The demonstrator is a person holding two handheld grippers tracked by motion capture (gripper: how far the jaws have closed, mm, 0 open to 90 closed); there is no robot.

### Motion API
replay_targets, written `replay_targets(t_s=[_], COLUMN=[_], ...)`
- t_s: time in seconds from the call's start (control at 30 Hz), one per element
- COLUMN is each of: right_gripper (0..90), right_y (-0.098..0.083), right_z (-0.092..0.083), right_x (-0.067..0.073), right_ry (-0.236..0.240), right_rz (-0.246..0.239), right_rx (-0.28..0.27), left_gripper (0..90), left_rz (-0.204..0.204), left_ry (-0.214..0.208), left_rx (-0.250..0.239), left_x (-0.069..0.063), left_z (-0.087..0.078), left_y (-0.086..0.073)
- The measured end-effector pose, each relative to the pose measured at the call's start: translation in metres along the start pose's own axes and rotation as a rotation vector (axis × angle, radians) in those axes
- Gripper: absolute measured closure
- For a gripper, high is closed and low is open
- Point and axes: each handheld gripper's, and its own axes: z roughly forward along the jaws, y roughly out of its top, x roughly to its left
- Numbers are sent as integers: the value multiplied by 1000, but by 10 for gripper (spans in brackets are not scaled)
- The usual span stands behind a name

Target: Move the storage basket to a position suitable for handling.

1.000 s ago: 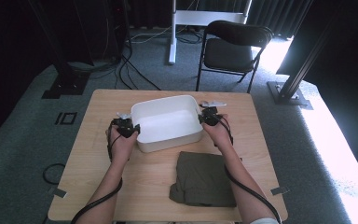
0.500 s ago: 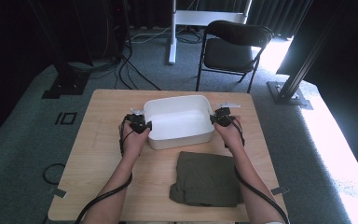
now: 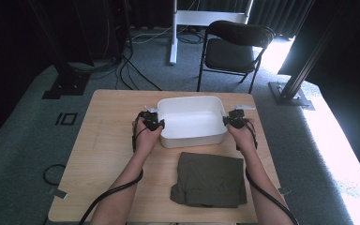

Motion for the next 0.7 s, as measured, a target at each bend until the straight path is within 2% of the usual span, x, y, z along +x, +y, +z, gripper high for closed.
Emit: replay_targets(t_s=[0.43,0.7], right_gripper=[839,832], right_y=[-9,-16], right_z=[-14,-23], right_x=[-30,-41], right_ry=[-31,-40], right_rz=[44,70], right_rx=[4,1], left_gripper=[733,733], left_rz=[44,65], left_ry=[-43,-70], left_rx=[6,11], left_x=[-27,-36], left_z=[16,23], left_y=[11,15])
